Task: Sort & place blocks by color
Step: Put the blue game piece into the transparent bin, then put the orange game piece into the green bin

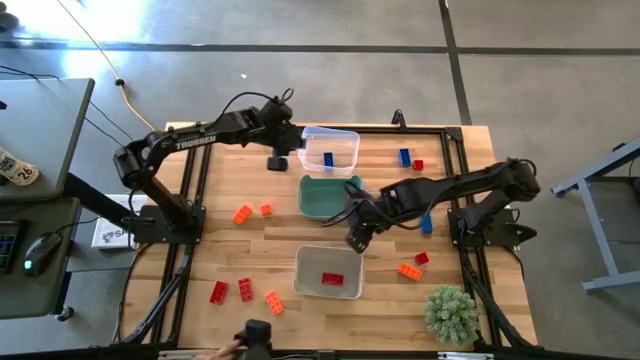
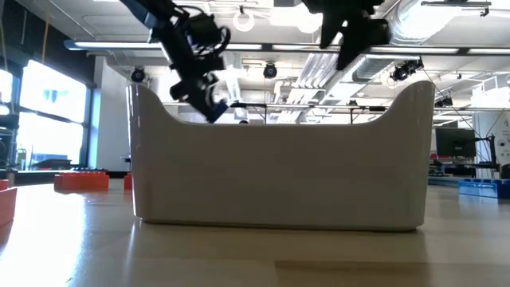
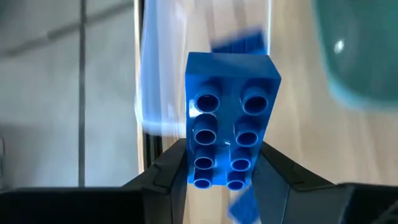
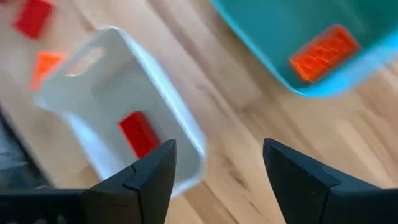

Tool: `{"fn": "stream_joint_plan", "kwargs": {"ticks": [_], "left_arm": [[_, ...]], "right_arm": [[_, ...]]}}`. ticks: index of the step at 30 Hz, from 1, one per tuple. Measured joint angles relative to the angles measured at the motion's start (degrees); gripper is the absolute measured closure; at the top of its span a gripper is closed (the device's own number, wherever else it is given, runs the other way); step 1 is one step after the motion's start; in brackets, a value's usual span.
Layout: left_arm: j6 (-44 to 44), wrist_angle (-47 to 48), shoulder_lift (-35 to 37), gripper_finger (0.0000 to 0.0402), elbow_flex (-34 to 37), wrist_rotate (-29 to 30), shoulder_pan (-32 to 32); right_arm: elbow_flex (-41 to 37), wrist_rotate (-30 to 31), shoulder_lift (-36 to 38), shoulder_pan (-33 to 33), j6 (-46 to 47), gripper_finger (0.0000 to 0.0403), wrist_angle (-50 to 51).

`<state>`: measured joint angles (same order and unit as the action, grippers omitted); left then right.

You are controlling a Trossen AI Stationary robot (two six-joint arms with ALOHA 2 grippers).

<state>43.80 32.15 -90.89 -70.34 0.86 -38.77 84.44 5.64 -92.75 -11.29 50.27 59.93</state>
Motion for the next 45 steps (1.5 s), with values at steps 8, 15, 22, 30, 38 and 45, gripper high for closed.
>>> {"fn": "stream_joint_plan", "kwargs": {"ticks": [8, 15, 22, 30, 38, 45], "left_arm": [[4.45, -8.12, -2.32, 0.0280, -0.32, -0.78, 2.52], [4.82, -9.85, -8.10, 0.0278, -0.29, 1.74, 1.95], [4.17, -11.31, -12.66, 0.0276, -0.27, 1.55, 1.55], [3.80, -12.90, -13.68, 0.0275, -0.27, 2.14, 2.65], [4.82, -14.83, -13.68, 0.0238, -0.27, 5.45, 4.20], [4.43, -16.01, -13.68, 0.0189, -0.27, 9.48, 6.46]], "right_arm": [[-0.01, 1.89, 0.39, -0.06, 5.35, 0.0174, 3.38], [-0.02, 1.47, 0.39, -0.36, 8.05, 0.0174, 2.63], [-0.02, -1.24, 0.39, -1.91, 12.69, 0.0174, 2.62], [-0.04, 0.21, 0.39, -5.38, 17.08, 0.0174, 2.79], [-0.09, 0.04, -0.32, -8.52, 19.43, 0.0174, 3.41], [-0.11, -1.00, -3.02, -11.35, 20.20, 0.0174, 8.32]]}}
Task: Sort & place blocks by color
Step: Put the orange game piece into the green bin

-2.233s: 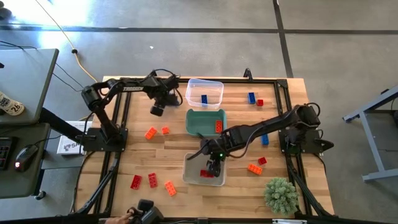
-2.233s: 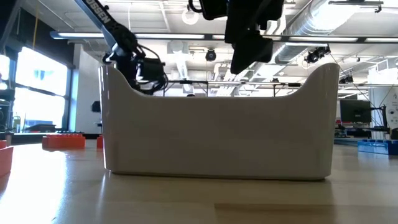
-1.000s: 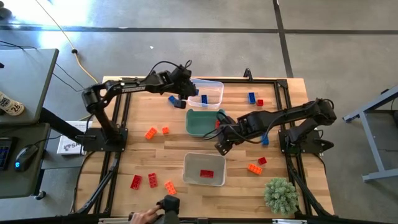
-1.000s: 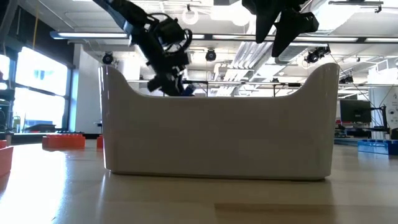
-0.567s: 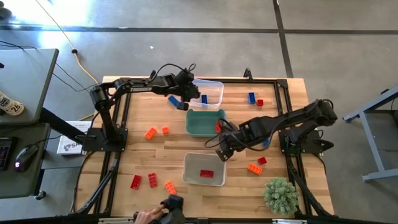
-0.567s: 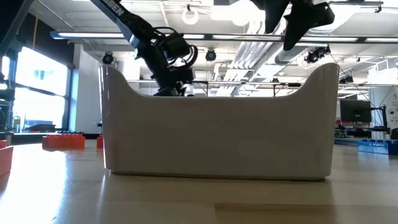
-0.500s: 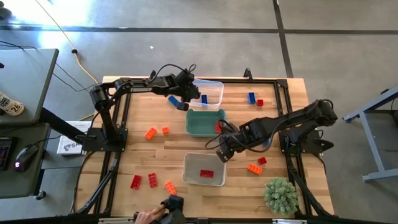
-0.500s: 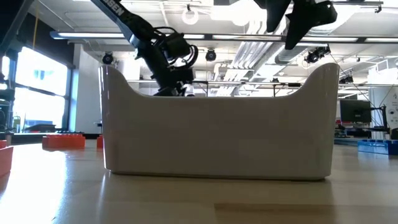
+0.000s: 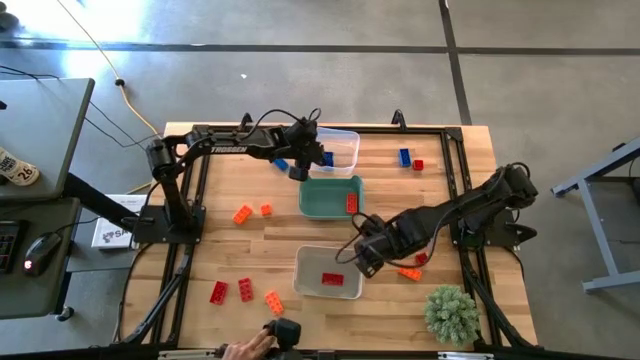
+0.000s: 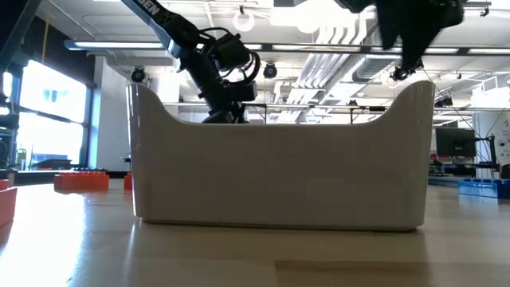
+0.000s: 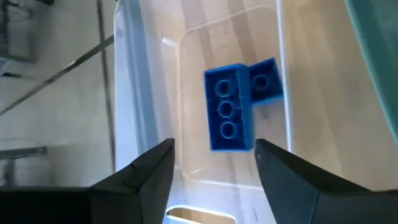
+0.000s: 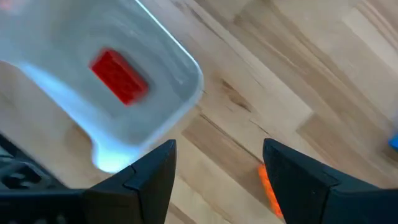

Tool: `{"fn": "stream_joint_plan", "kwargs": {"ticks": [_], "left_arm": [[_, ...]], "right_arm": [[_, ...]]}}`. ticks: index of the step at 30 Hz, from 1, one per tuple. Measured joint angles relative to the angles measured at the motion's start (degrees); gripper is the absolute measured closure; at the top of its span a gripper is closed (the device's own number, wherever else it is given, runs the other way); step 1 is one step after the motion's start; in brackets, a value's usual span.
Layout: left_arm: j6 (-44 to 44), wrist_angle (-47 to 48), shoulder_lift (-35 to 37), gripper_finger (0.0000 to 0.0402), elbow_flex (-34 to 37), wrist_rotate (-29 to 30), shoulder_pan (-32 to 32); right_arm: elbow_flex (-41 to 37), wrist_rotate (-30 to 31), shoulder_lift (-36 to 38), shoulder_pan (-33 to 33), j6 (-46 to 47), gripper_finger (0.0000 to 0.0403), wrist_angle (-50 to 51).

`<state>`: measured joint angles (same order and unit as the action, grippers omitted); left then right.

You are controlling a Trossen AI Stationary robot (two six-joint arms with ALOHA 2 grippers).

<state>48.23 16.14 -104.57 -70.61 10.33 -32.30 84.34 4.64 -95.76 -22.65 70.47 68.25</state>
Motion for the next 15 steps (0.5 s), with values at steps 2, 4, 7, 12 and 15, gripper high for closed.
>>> {"fn": "stream_joint_plan", "kwargs": {"ticks": [2, 4, 7, 12, 15], "left_arm": [[0.00, -0.07, 0.00, 0.0181, 0.00, 2.38, 0.69], [0.01, -0.02, 0.00, 0.0177, 0.00, 4.30, 1.30], [-0.02, 0.46, 0.49, 0.0177, 0.00, 7.15, 2.42], [-1.51, 0.57, 2.54, 0.0176, -0.04, 11.71, 4.92], [-3.77, 1.74, 4.44, 0.0177, 0.02, 13.51, 6.04]], "right_arm": [[0.00, -0.06, -0.52, -0.67, -0.40, 0.0174, 0.74], [0.00, -0.16, -1.04, -1.40, -1.72, 0.0174, 1.66], [0.00, -0.72, -1.91, -2.08, -3.11, 0.0174, 2.54], [0.00, -1.44, -2.95, -2.65, -3.47, 0.0174, 5.35], [0.00, -1.44, -2.98, -3.04, -4.25, 0.0174, 6.96]]}}
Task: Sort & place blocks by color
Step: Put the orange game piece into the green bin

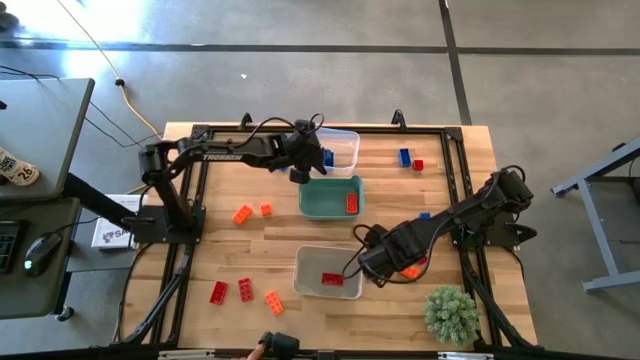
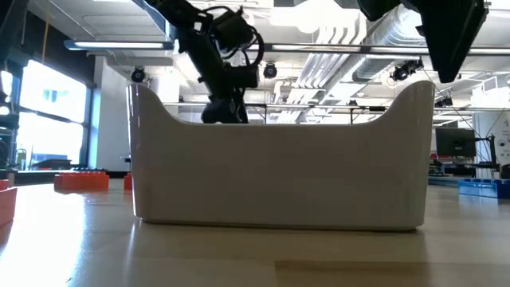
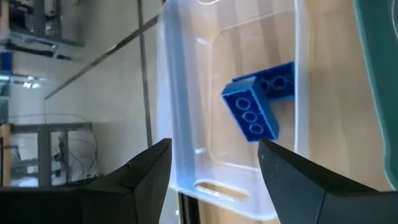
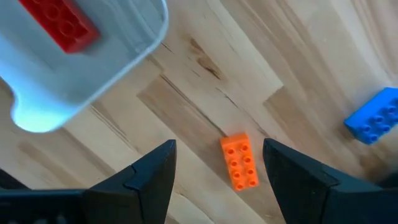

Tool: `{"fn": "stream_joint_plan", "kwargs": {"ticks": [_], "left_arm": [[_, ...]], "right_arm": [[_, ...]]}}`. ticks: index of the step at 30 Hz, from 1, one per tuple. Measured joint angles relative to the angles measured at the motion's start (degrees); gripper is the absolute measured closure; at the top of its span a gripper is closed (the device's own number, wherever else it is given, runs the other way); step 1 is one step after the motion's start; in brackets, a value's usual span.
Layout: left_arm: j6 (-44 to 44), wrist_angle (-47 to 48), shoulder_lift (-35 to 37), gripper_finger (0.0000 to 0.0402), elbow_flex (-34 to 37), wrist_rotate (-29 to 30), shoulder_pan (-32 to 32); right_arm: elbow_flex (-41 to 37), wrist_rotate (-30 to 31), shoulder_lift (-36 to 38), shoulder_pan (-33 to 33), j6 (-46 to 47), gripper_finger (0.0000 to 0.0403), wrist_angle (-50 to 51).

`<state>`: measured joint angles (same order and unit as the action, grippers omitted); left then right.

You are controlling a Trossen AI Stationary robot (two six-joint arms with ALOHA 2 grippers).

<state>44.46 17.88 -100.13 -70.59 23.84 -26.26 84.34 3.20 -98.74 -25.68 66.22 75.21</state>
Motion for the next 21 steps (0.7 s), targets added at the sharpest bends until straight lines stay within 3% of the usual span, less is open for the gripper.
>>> {"fn": "stream_joint_plan", "kwargs": {"ticks": [5, 21], "left_arm": [[-4.99, 3.92, 5.20, 0.0177, -0.02, 0.94, 2.19], [-30.30, 19.17, 20.45, 0.0177, -0.04, -3.77, 9.70]], "right_arm": [[-0.27, -1.34, 0.00, -0.16, -2.50, 0.0174, 4.02], [-13.08, -9.54, 0.22, -0.26, -9.66, 0.0174, -2.40]]}}
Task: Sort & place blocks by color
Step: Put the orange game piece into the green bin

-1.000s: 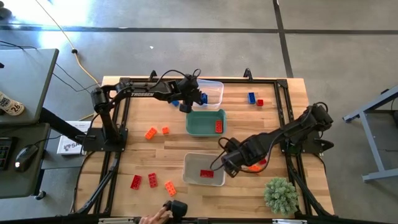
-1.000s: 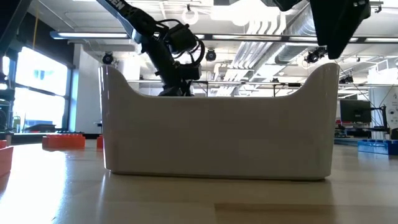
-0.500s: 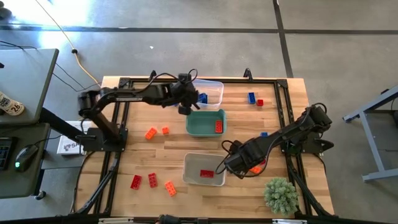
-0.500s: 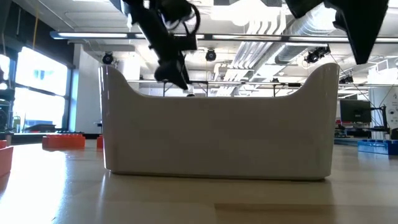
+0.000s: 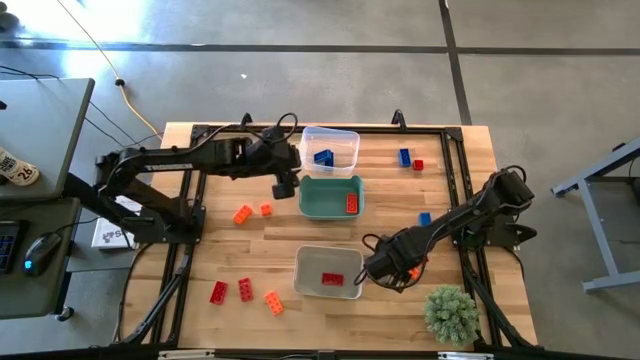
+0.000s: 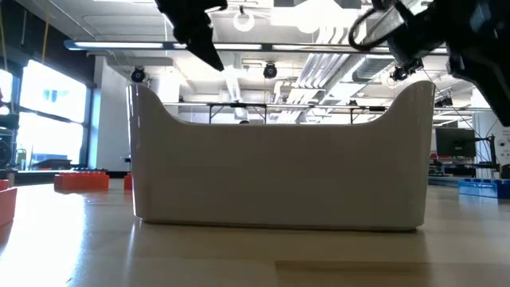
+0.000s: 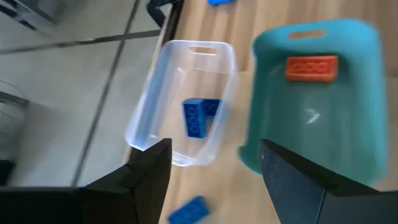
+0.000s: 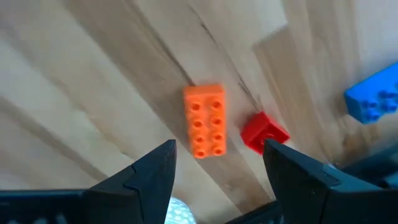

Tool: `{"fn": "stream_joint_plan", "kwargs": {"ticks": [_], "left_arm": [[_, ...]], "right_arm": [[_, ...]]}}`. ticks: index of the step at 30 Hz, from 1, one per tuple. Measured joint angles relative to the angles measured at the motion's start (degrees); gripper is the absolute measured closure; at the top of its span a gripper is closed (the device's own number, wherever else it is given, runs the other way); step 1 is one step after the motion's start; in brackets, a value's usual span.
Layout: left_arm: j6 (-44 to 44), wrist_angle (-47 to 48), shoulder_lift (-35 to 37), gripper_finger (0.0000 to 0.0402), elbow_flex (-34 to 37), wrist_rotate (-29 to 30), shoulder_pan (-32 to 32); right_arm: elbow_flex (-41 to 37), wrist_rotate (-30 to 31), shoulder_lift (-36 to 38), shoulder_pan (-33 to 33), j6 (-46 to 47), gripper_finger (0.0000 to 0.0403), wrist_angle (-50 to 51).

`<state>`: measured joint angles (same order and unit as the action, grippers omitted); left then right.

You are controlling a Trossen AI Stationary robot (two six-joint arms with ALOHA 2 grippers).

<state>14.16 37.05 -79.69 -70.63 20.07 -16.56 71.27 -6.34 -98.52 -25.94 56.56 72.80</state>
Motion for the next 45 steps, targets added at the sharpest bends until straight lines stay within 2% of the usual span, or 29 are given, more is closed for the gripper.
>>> {"fn": "stream_joint_plan", "kwargs": {"ticks": [4, 13, 18, 24, 39, 45], "left_arm": [[-4.31, 1.98, 1.02, 0.0177, 0.00, -1.81, 1.40], [-9.51, 3.27, 0.99, 0.0177, 0.00, -1.87, 3.79], [-9.69, 3.26, 0.99, 0.0177, 0.00, -1.87, 4.05], [-9.67, 3.25, 0.95, 0.0177, 0.00, -1.85, 4.03], [-9.51, 3.21, 0.95, 0.0177, 0.00, -1.44, 3.83], [-9.50, 3.16, 0.92, 0.0177, 0.00, -1.38, 3.83]], "right_arm": [[-2.59, -1.20, 0.00, 0.88, -0.16, 0.0174, -0.97], [-7.18, -3.36, 0.00, 0.77, -3.08, 0.0174, -9.37], [-10.44, -1.50, 0.00, 0.77, -3.11, 0.0174, -10.60], [-13.35, -5.29, 0.22, 0.52, -5.46, 0.0174, -14.68], [-14.01, -6.50, 2.45, 0.31, -2.56, 0.0174, -15.90], [-14.01, -7.19, 2.91, 0.27, -1.44, 0.0174, -20.93]]}}
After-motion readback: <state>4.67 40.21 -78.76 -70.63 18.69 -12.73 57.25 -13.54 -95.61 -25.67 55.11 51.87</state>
